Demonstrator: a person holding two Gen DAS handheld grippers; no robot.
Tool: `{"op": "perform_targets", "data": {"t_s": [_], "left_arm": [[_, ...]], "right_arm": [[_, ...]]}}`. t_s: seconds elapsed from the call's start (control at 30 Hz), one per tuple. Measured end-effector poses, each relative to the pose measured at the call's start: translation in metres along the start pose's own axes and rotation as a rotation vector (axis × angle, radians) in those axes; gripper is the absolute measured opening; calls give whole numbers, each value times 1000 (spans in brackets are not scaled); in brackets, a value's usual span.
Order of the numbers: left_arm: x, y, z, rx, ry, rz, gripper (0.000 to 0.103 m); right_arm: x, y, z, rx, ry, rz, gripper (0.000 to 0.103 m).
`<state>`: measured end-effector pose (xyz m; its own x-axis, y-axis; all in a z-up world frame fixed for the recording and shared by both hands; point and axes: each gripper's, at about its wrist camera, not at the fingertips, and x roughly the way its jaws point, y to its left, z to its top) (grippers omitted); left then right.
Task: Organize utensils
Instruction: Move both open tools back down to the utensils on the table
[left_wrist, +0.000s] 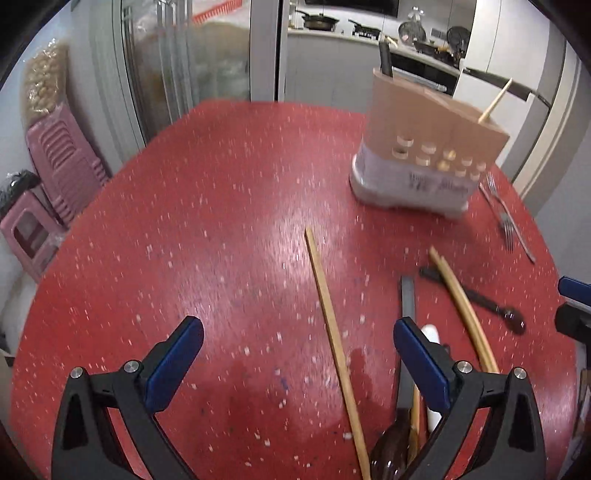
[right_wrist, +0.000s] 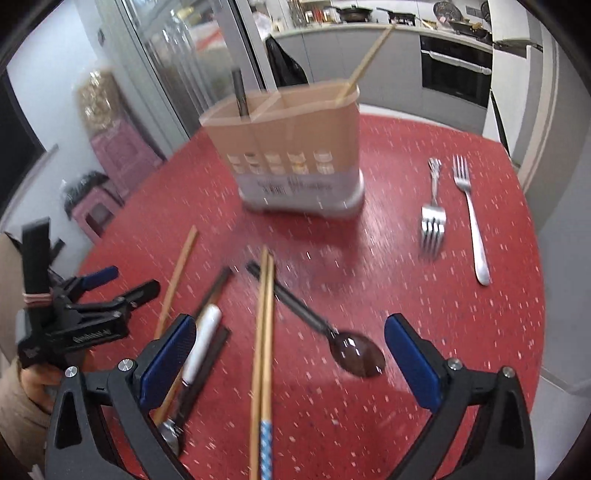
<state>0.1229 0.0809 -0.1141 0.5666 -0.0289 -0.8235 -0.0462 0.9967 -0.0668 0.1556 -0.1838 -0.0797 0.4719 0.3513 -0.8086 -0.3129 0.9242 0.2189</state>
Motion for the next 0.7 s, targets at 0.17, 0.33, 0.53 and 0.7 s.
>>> {"op": "perform_targets", "data": {"t_s": [0.17, 0.33, 0.53, 0.7], "left_arm": [[10, -1, -12, 21, 40, 22, 103], [15, 3, -12, 6, 54, 23, 103], [20, 6, -7, -5, 65, 33, 103], [29, 2, 0, 9, 84, 46, 103]], "right_arm": [[9, -4, -8, 18, 66, 1, 98], [20, -1, -10, 41, 98, -9, 84], [35, 2, -9, -10, 123, -69, 69], [51, 7, -6, -131, 150, -126, 64]]}}
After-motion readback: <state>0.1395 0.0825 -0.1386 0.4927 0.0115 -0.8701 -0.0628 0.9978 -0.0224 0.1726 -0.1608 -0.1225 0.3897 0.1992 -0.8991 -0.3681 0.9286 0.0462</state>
